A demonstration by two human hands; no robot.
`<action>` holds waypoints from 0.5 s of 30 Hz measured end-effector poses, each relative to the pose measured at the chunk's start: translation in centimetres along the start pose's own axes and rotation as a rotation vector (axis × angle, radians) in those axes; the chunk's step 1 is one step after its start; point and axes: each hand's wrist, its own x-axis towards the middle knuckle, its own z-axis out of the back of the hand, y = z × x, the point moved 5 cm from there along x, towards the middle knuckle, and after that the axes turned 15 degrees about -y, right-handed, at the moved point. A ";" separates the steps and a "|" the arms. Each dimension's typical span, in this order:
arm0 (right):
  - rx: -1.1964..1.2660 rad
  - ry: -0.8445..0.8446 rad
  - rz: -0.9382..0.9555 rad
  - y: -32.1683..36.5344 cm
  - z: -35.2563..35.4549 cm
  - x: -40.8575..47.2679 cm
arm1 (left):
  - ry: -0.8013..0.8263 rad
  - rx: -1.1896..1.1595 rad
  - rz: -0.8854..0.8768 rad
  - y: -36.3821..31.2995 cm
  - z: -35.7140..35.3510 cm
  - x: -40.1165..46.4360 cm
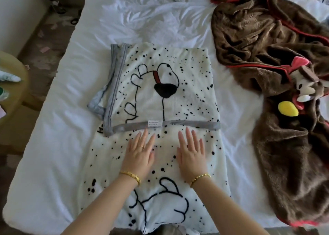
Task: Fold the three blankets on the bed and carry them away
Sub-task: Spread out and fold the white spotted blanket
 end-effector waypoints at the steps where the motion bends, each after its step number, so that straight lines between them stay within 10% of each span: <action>1: 0.001 0.042 0.053 0.8 -0.6 -1.5 | 0.081 0.030 0.015 0.1 -1.1 -1.5; 10: -0.051 0.071 -0.592 -6.4 -0.8 -12.5 | 0.109 0.157 0.545 11.3 -0.8 -10.9; 15: 0.108 -0.146 -0.900 -6.5 0.1 -17.3 | -0.268 -0.193 0.745 11.3 0.8 -14.4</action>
